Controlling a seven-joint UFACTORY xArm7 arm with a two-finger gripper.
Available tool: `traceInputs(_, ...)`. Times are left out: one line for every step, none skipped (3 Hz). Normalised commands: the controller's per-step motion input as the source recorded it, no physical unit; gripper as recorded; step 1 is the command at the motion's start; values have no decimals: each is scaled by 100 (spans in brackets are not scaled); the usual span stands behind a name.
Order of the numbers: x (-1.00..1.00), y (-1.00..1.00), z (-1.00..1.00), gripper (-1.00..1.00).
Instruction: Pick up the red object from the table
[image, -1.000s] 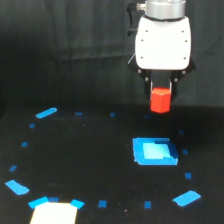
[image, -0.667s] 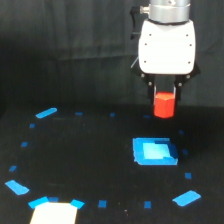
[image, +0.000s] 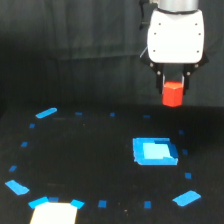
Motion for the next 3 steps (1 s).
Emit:
traceInputs(70,14,-45,-100)
traceInputs(55,-4,-41,-100)
traceInputs(70,-23,-9,-99)
